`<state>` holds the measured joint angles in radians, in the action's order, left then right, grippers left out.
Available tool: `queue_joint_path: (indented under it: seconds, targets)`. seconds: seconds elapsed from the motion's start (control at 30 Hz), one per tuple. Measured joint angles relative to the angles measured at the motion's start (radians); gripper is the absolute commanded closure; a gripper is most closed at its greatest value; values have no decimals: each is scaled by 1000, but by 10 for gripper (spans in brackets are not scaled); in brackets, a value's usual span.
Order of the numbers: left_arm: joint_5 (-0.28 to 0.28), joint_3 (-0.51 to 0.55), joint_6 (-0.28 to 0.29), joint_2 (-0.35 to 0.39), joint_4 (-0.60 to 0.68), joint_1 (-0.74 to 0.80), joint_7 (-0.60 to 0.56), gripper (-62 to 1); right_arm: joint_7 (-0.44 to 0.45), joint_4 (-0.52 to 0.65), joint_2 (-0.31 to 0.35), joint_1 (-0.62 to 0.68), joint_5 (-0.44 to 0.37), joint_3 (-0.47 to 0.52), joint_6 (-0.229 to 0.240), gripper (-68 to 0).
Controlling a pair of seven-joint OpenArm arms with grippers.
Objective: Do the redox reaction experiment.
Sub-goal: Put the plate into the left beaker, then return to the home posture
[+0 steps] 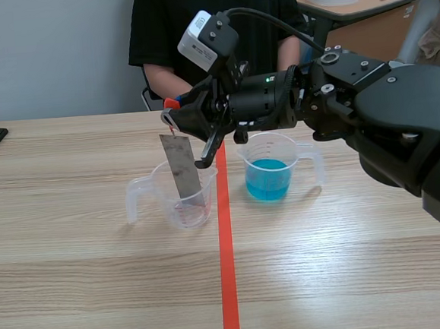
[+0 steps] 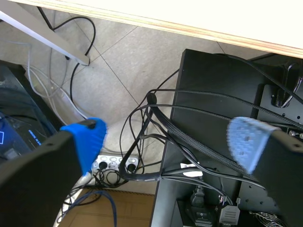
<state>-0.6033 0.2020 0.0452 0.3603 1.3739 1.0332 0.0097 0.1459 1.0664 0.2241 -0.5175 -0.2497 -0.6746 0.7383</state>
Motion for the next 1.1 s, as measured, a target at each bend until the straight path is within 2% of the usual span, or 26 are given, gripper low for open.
queue_joint_path:
  seconds: [0.23,0.33,0.4,0.5,0.67,0.83,0.97,1.1]
  targets:
    - [0,0,0,0,0,0,0,-623,-9,0,0,-17,17,-59,1,-458]
    - [0,0,0,0,0,0,0,-623,-8,0,-3,-28,-23,-88,0,-587]
    - [0,0,0,0,0,0,0,-623,1,0,-3,-34,-76,-114,0,-672]
    - [0,0,0,0,0,0,-2,-623,46,1,-4,-37,-182,-176,0,-679]
    - [0,0,0,0,0,0,-2,-623,33,64,-14,-36,-250,-263,0,-679]
    - [0,0,0,0,0,0,-2,-623,1,210,-6,-36,-322,-261,0,-679]
    - [0,0,0,0,0,0,-2,-623,-45,297,55,-35,-377,-255,-10,-679]
    - [0,0,0,0,0,0,-6,-623,-46,310,160,-33,-410,-221,-81,-679]
